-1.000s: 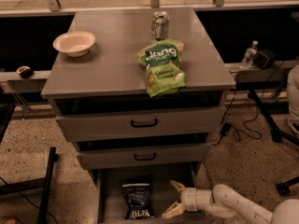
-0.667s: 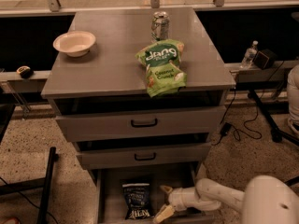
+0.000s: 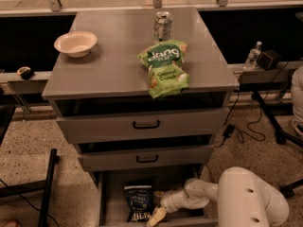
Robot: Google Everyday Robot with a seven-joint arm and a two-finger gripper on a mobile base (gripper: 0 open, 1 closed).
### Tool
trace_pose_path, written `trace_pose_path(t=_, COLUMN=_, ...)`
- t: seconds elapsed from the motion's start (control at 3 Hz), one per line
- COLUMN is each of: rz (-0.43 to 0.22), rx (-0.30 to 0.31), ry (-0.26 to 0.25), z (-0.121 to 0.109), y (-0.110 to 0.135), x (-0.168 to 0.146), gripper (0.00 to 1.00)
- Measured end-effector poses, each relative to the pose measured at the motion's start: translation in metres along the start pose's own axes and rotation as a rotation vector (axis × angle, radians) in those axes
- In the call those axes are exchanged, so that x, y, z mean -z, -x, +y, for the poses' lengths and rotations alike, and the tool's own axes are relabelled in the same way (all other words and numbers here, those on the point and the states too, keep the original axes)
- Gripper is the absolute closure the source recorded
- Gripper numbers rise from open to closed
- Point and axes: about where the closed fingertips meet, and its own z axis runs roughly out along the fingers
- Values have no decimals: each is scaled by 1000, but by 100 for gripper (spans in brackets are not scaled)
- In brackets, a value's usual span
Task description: Pick blue chip bag from bottom drawer and place on counter
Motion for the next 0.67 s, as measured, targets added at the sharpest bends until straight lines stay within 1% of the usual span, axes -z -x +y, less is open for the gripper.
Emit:
trace_pose_path(t=0.33, rz=-69, rx=-48, ry=37, z=-3, y=9, x=1, gripper=0)
trace_pose_path(t=0.67, rz=-136, rx=-92, ry=55, z=1, y=21, x=17, gripper=0)
